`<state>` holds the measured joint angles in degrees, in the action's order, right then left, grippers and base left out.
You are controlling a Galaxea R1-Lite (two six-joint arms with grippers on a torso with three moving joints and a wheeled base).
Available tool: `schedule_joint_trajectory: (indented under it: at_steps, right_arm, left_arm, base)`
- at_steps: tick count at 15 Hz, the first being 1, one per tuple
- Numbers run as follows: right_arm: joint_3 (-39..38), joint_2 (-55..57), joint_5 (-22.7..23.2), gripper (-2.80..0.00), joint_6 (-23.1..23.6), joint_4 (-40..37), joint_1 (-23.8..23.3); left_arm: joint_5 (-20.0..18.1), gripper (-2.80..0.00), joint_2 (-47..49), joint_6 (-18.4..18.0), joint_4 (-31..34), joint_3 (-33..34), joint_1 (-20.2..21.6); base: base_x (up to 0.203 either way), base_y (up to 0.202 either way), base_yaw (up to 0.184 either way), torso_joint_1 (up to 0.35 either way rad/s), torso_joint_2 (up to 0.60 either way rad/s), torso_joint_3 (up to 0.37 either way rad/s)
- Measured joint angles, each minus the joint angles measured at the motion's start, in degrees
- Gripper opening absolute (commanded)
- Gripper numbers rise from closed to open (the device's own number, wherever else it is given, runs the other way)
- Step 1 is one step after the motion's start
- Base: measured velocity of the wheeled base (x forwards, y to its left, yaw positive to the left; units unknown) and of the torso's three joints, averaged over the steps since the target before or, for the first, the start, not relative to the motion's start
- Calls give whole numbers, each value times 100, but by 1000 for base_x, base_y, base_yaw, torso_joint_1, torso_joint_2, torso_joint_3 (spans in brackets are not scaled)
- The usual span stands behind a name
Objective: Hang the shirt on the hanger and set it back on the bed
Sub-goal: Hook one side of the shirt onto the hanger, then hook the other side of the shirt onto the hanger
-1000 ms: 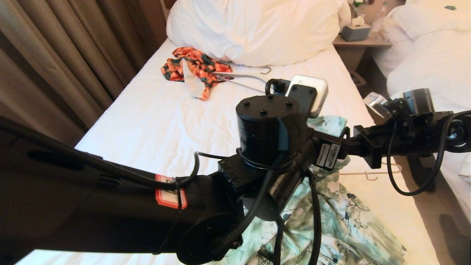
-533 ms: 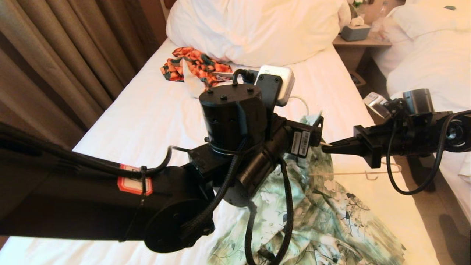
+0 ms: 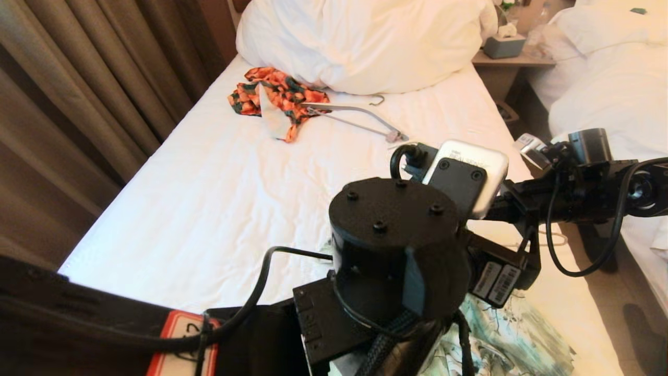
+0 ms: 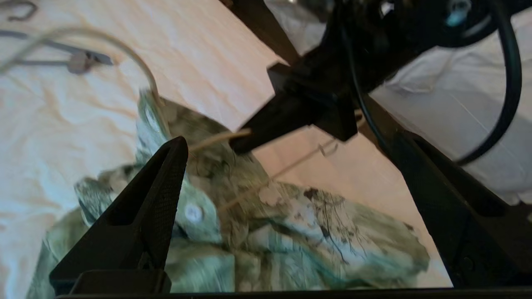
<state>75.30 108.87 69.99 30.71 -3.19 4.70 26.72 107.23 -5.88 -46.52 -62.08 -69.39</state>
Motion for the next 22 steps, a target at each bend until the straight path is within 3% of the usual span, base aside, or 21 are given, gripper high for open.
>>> schedule_joint_trajectory:
  at_steps: [3, 4, 5, 12, 14, 17, 19, 22]
  right_arm:
    - [2, 5, 1, -280, 2, 6, -19]
    - [2, 6, 2, -280, 0, 43, -22]
    - [2, 11, 2, -280, -1, 92, -22]
    - [-9, 0, 1, -280, -6, 108, -33]
    - [-9, -5, 0, -280, -6, 111, -30]
    - [-9, -11, 0, -280, -5, 118, 2]
    - [-11, -9, 0, -280, -6, 118, 15]
    - [-30, -6, 8, -280, -4, 124, 20]
  left_arm:
    - [2, 0, -170, 421, -6, 704, 204]
    - [-40, -62, -268, 525, -7, 982, 419]
    - [-168, -280, -383, 570, -80, 1230, 651]
    - [-1804, -280, -1048, 594, -372, 1971, 1999]
    - [-2679, -280, -1161, 591, -348, 2184, 2341]
    - [-4316, -280, -1239, 579, 41, 2230, 2901]
    - [-5284, -280, -1191, 563, 283, 1914, 3191]
    - [-6359, -280, -1003, 558, 424, 1327, 3387]
  base:
    - [0, 0, 0, 0, 0, 0]
    - [0, 0, 0, 0, 0, 0]
    - [0, 0, 0, 0, 0, 0]
    - [0, 0, 0, 0, 0, 0]
    - [0, 0, 0, 0, 0, 0]
    - [0, 0, 0, 0, 0, 0]
    - [0, 0, 0, 0, 0, 0]
    - [0, 0, 0, 0, 0, 0]
